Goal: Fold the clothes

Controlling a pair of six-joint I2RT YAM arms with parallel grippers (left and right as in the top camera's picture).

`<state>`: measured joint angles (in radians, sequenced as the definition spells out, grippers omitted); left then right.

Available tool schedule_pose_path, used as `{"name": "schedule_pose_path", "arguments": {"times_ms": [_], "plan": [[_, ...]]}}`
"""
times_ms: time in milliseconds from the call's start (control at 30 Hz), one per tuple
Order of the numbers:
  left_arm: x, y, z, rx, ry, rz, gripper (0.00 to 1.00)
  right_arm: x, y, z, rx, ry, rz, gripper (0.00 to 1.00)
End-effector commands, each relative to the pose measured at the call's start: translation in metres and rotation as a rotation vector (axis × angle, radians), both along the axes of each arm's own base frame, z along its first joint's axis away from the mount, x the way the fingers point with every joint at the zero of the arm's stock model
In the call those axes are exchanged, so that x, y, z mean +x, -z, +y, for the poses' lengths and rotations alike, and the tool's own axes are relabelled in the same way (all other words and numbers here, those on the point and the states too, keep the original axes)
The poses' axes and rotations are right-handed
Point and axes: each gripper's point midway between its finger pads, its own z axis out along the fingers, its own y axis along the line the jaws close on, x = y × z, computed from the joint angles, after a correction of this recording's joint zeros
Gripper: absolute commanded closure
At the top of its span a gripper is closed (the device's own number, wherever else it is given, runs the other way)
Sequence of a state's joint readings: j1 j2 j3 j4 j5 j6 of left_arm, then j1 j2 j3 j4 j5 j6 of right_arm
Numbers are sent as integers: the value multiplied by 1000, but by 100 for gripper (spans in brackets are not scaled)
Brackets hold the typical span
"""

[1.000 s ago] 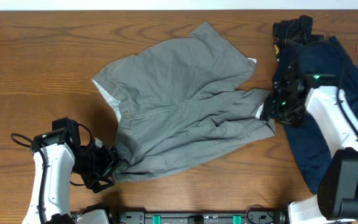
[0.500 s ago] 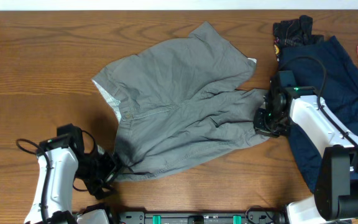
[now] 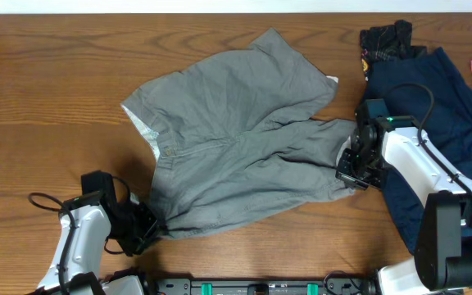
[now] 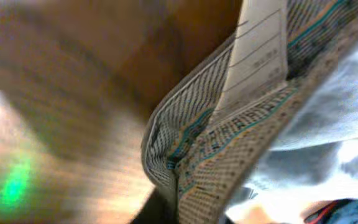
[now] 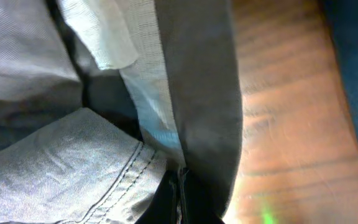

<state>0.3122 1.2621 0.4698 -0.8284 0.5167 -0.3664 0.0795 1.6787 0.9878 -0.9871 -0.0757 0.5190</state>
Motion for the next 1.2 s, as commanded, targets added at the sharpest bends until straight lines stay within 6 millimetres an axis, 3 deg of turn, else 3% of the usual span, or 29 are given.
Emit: {"name": "schedule_pose_path", "arguments": {"times_ms": [0, 100, 233, 500, 633, 800, 900, 1000, 1167], "plan": [[9, -6, 3, 8, 5, -32, 94, -3, -5, -13, -28, 83, 1, 99], [16, -24, -5, -52, 46, -79, 94, -2, -17, -22, -26, 117, -39, 99], [14, -64, -11, -88, 112, -109, 94, 7, -51, -30, 8, 125, -180, 99], [6, -161, -14, 1, 194, -344, 94, 14, -144, -27, 53, 20, -560, 99], [-1, -190, -16, 58, 176, -475, 94, 23, -190, -27, 42, 11, -745, 99], [0, -195, -3, 164, 106, -535, 94, 49, -234, -21, 50, -85, -913, 99], [11, -193, 10, 222, 69, -527, 94, 73, -248, -10, 72, -155, -979, 99], [26, -190, 24, 266, -1, -509, 94, 100, -249, -1, 85, -188, -1000, 99], [55, -182, 40, 280, -77, -471, 94, 150, -233, 28, 110, -284, -1010, 99]]}}
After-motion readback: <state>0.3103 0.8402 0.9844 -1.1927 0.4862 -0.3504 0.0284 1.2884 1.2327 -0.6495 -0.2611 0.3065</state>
